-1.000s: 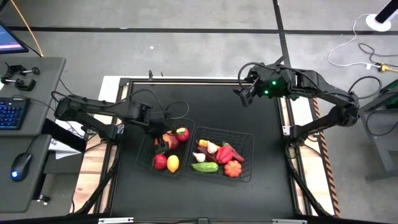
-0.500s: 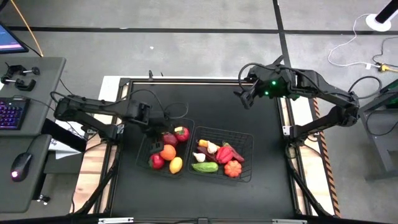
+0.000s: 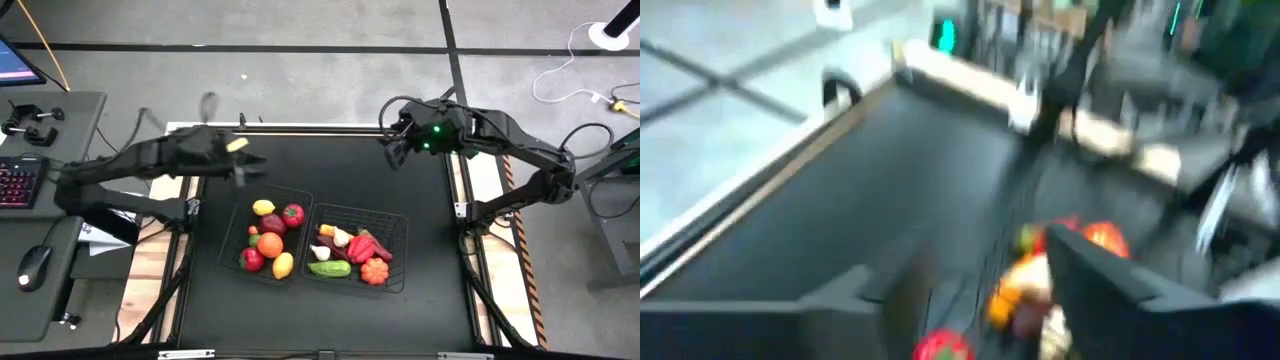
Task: Sort produce into baskets
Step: Return to Home Position
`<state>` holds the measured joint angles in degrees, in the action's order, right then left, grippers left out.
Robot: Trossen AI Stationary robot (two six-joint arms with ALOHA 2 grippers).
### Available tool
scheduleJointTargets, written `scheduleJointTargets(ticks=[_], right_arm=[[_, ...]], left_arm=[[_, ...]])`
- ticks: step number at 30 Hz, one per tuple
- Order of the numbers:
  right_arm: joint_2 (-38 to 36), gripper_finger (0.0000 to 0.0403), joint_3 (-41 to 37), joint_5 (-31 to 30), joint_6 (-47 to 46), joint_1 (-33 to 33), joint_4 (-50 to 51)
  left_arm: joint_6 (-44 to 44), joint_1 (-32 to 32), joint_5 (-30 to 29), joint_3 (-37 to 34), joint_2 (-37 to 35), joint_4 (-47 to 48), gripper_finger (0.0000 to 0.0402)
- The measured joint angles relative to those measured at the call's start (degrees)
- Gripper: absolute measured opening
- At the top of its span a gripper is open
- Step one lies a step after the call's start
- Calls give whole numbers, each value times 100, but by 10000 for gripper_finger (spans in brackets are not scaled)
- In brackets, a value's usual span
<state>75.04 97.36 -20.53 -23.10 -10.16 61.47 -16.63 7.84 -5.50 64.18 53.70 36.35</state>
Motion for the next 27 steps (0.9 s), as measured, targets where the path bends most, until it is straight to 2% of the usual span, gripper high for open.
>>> scheduleJointTargets(ticks=[2, 5, 6, 7, 11, 15, 19, 23, 27], right_arm=[[49, 174, 0, 144, 55, -37, 0], [121, 54, 0, 551, 67, -99, 0], [125, 27, 0, 707, 97, -123, 0], [125, 17, 0, 863, 106, -142, -2], [109, 19, 0, 1314, 98, -150, -1], [92, 4, 0, 1792, 107, -150, 88], [94, 2, 0, 2268, 107, -150, 295], [94, 1, -1, 2477, 66, -150, 726], [-102, 0, -485, 2848, -182, -112, 756]], left_arm=[[-278, -23, -168, -678, -574, -867, 134], [-789, -62, -294, -1991, -1358, -2460, 43], [-990, -76, -302, -2458, -1583, -3075, 22], [-1223, -84, -302, -2935, -1775, -3755, 11], [-1941, -127, -275, -4498, -2322, -5958, 19], [-2248, -287, -448, -5496, -2788, -7021, 3], [-2274, -486, -676, -5986, -3292, -7100, 2], [-2182, -670, -789, -6343, -3674, -7077, 1], [-2062, -761, -880, -6349, -3969, -6301, 0]])
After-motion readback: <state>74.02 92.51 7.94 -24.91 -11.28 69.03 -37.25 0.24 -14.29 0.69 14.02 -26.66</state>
